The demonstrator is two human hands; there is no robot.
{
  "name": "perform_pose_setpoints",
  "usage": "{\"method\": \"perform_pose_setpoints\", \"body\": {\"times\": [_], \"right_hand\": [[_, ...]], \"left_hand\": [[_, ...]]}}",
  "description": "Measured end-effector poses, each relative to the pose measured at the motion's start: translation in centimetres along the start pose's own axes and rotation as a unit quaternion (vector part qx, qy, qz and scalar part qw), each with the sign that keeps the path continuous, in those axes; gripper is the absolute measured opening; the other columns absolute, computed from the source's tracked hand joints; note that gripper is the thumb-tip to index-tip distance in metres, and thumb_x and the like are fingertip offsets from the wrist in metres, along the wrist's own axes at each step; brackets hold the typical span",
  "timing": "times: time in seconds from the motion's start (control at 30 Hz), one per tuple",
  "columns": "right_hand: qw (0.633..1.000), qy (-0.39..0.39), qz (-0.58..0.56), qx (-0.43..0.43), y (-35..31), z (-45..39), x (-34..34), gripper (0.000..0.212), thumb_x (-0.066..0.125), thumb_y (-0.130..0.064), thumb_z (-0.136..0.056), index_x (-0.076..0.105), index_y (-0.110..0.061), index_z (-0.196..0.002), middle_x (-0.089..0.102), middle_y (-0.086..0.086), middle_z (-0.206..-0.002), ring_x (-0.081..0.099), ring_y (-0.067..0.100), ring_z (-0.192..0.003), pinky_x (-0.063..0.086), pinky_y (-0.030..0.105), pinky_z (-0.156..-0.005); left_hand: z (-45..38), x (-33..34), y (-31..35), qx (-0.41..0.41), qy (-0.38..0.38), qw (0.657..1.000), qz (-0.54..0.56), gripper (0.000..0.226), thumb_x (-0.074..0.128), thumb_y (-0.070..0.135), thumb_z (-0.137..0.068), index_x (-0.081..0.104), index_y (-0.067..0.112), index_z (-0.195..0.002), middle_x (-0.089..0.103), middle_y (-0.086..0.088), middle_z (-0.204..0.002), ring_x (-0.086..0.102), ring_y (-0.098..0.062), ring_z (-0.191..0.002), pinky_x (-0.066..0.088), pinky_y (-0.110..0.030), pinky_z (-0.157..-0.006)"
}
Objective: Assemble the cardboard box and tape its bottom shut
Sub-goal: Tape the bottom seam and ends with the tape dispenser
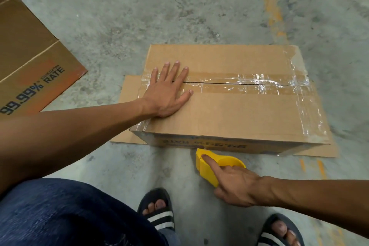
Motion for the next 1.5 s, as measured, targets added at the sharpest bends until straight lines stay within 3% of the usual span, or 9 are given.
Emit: {"method": "perform_pose_setpoints", "body": {"times": [0.17,0.3,0.4,0.5,0.7,0.77,0.87,1.03,1.5], "right_hand": [[0.992,-0.079,-0.102,-0.003,-4.7,1.1,-3.8,0.066,0.052,-0.038,-0.091,0.028,-0.029,-0.152,0.045,0.002,-0.15,0.047,0.025,-0.131,0.038,0.022,-0.091],[0.966,-0.032,-0.25,-0.054,-5.3,1.4,-10.9,0.04,0.065,-0.035,-0.09,0.063,-0.033,-0.129,0.069,-0.005,-0.123,0.066,0.017,-0.108,0.052,0.026,-0.092],[0.916,-0.029,-0.386,-0.105,-4.2,2.4,-17.0,0.034,0.069,-0.027,-0.089,0.068,-0.027,-0.123,0.075,0.01,-0.107,0.068,0.02,-0.084,0.057,0.037,-0.08],[0.864,-0.005,-0.482,-0.143,-2.0,3.6,-22.2,0.038,0.065,-0.024,-0.086,0.068,-0.021,-0.124,0.07,0.015,-0.072,0.054,0.015,-0.038,0.051,0.025,-0.039],[0.816,0.073,-0.55,-0.162,2.2,4.5,-27.6,0.041,0.07,-0.032,-0.076,0.073,-0.023,-0.116,0.062,0.018,-0.063,0.045,0.012,-0.027,0.043,0.02,-0.03],[0.804,0.08,-0.567,-0.16,3.3,4.7,-28.3,0.042,0.069,-0.039,-0.078,0.071,-0.024,-0.118,0.054,0.012,-0.052,0.04,0.01,-0.026,0.04,0.018,-0.031],[0.746,0.076,-0.639,-0.171,4.6,4.8,-28.6,0.057,0.087,-0.051,-0.058,0.076,-0.029,-0.109,0.04,0.0,-0.039,0.036,0.008,-0.024,0.035,0.015,-0.03],[0.708,0.08,-0.672,-0.201,5.7,5.2,-29.5,0.061,0.093,-0.05,-0.05,0.077,-0.033,-0.107,0.041,-0.002,-0.037,0.037,0.006,-0.023,0.033,0.014,-0.029],[0.72,0.082,-0.656,-0.208,7.8,6.8,-30.2,0.061,0.093,-0.043,-0.057,0.076,-0.025,-0.112,0.043,0.002,-0.036,0.041,0.009,-0.023,0.039,0.017,-0.029]], "left_hand": [[0.1,0.2,0.0,-0.003,-0.011,1.0,0.005,0.076,0.011,0.067,-0.093,-0.006,0.029,-0.156,-0.013,-0.002,-0.165,-0.016,-0.026,-0.15,-0.009,-0.051,-0.12],[-0.1,0.0,-0.2,-0.007,-0.015,1.0,0.017,0.077,0.017,0.067,-0.093,-0.002,0.029,-0.157,-0.009,-0.001,-0.165,-0.013,-0.025,-0.151,-0.008,-0.05,-0.12],[-0.5,-0.7,-0.6,-0.001,-0.022,0.998,0.058,0.073,0.029,0.063,-0.095,0.009,0.03,-0.157,-0.002,0.0,-0.166,-0.006,-0.024,-0.152,-0.005,-0.048,-0.12],[-0.9,-1.4,-1.1,-0.012,-0.06,0.991,0.115,0.082,0.03,0.066,-0.083,0.019,0.03,-0.156,0.004,0.0,-0.166,0.0,-0.023,-0.152,0.0,-0.047,-0.12],[-1.5,-5.2,-0.5,-0.023,0.024,0.984,0.173,0.061,0.036,0.048,-0.086,0.051,0.026,-0.141,0.046,-0.002,-0.15,0.04,-0.024,-0.139,0.027,-0.042,-0.116],[-1.7,-8.1,0.1,-0.067,0.078,0.948,0.303,0.045,0.041,0.047,-0.091,0.067,0.024,-0.118,0.068,0.001,-0.123,0.061,-0.017,-0.111,0.045,-0.031,-0.094],[-1.4,-8.8,2.8,-0.179,-0.04,0.776,0.604,0.046,0.04,0.052,-0.098,0.068,0.016,-0.097,0.074,-0.006,-0.093,0.065,-0.02,-0.076,0.041,-0.026,-0.057],[0.0,-10.4,8.9,-0.176,-0.218,0.581,0.764,0.069,0.041,0.074,-0.086,0.064,0.011,-0.104,0.068,-0.008,-0.081,0.063,-0.022,-0.064,0.035,-0.026,-0.053],[1.0,-11.3,10.4,-0.211,-0.201,0.482,0.826,0.007,0.062,0.012,-0.091,0.068,0.009,-0.088,0.074,-0.005,-0.084,0.072,-0.014,-0.066,0.047,-0.022,-0.053]]}}
Point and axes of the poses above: each hand's wrist, its own z-axis away from the middle knuckle, its own x-axis out of the palm, y = z × x, the point moved 9 cm from there along -z, towards the middle knuckle
